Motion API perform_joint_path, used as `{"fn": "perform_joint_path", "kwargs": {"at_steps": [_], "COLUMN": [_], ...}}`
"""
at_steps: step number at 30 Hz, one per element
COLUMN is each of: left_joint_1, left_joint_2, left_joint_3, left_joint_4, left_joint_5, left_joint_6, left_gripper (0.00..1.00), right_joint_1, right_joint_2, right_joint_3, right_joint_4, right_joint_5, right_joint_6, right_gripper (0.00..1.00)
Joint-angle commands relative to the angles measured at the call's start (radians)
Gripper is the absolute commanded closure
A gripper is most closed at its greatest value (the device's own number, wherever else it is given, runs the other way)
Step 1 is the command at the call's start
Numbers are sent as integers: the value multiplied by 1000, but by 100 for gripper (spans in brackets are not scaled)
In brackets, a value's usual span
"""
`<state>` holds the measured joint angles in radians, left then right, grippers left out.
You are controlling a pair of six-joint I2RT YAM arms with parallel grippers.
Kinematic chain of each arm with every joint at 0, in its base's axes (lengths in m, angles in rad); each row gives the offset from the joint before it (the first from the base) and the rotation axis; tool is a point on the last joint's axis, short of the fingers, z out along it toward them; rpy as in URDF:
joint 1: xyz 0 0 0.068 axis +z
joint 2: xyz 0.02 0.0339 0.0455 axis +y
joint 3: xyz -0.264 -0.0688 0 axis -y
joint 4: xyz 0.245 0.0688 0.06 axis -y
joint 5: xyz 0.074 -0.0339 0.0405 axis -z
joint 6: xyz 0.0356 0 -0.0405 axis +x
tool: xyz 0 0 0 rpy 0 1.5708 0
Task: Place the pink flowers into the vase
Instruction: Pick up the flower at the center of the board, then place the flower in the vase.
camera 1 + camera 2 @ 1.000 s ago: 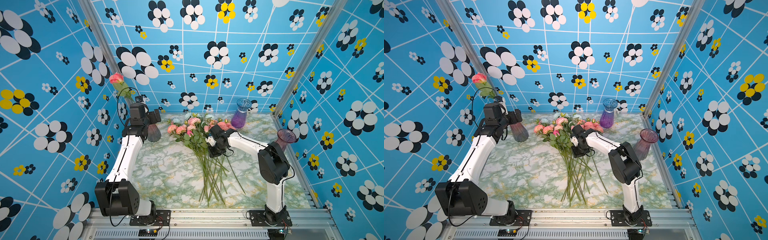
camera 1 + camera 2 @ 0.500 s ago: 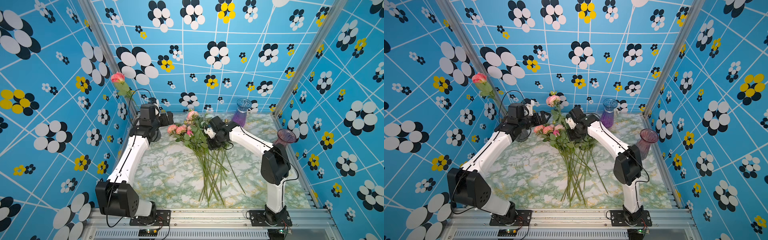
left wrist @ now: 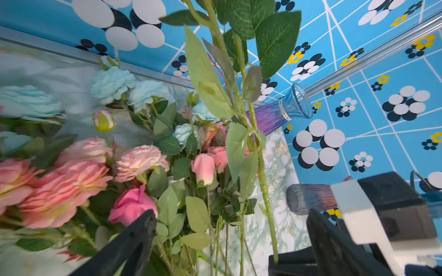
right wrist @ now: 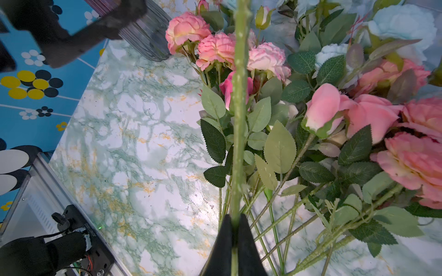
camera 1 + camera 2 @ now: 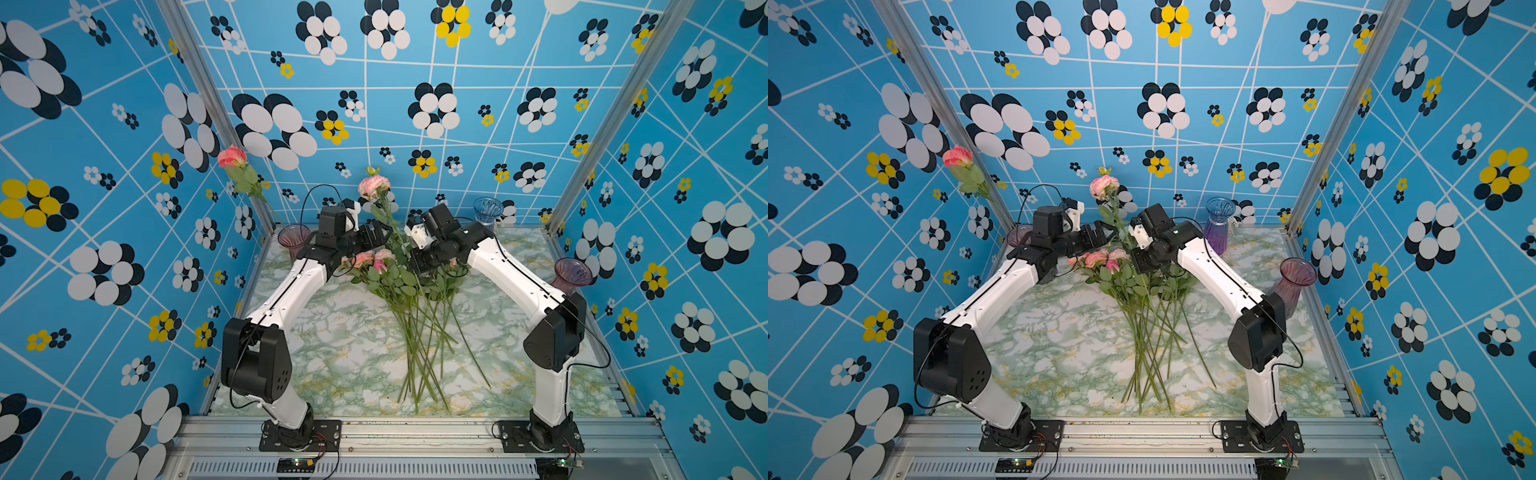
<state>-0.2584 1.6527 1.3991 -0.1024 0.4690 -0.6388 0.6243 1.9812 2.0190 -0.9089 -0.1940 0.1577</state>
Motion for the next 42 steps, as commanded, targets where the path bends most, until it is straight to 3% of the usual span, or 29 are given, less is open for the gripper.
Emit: {"fn": "perform_joint_path", "kwargs": {"at_steps": [1,4,9,13,15,24,27,30,34,40,42], "left_joint_1": [-11,-23,-29,-36,-46,-60,-60,-57,-33,45,82], "left_joint_2": [45,79,124,153,164,172,154,138,110,48,28], "left_joint_3": [37,45,64,84,99,125,140,178,228,318,369], "left_joint_4": [104,146,191,217,213,194,153,88,-1,-126,-163], "left_joint_5": [52,50,43,43,39,52,46,32,8,-42,-62], "left_joint_6": [-89,-115,-161,-184,-180,-144,-101,-36,47,188,226], "left_gripper": [1,2,17,38,54,87,98,100,100,100,100], "right_joint_1": [6,9,12,11,10,10,11,9,9,-4,-8], "right_joint_2": [-34,-41,-45,-44,-41,-20,-16,-13,-30,-111,-131], "right_joint_3": [23,23,23,23,24,33,40,49,47,-12,-36], "right_joint_4": [-16,-10,-7,-2,-3,2,-3,-6,-10,6,13], "right_joint_5": [-28,-39,-33,-36,-36,-44,-36,-24,-8,18,22], "right_joint_6": [-1,-1,-3,-3,-4,-2,-2,1,1,-5,-6], "right_gripper": [100,100,100,100,100,100,96,89,68,25,15]}}
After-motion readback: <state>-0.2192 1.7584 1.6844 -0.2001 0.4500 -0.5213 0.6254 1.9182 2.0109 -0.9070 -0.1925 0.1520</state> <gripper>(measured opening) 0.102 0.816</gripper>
